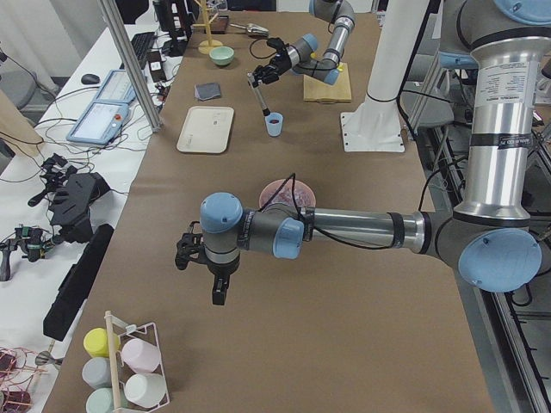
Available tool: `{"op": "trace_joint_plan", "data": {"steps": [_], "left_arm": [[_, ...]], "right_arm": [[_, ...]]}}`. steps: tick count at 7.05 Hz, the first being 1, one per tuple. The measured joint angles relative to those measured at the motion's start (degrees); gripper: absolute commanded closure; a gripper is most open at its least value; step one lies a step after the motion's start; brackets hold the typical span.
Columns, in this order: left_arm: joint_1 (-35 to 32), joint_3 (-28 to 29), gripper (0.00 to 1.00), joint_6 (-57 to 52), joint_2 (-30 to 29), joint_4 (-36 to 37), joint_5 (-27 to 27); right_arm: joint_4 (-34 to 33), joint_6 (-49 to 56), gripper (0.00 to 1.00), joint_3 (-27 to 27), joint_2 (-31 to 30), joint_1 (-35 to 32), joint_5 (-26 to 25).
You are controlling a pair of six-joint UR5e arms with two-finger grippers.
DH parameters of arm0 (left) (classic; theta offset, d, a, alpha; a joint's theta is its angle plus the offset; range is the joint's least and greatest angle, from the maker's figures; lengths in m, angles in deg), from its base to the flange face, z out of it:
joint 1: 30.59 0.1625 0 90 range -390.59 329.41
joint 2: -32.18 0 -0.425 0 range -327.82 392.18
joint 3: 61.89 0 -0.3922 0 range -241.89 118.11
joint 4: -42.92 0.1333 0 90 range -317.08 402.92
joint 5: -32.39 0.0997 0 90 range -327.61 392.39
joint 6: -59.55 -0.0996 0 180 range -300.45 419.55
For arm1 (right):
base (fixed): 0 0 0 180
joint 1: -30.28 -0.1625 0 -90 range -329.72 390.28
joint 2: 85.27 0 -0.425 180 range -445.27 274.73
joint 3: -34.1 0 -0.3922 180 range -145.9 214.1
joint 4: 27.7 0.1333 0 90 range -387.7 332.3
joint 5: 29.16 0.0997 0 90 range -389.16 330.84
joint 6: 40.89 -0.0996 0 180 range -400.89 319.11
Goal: Mash ice and strawberries in cup
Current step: 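Press the pestle down into the cup repeatedly with the right gripper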
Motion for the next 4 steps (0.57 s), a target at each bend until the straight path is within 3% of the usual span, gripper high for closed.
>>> {"op": "trace_joint_plan", "data": {"steps": [4], "left_arm": [[0.0,0.0,0.02,0.0,0.0,0.0,0.0]], "right_arm": [[0.3,0.0,1.0,0.1,-0.4,1.7,-0.7]]}}
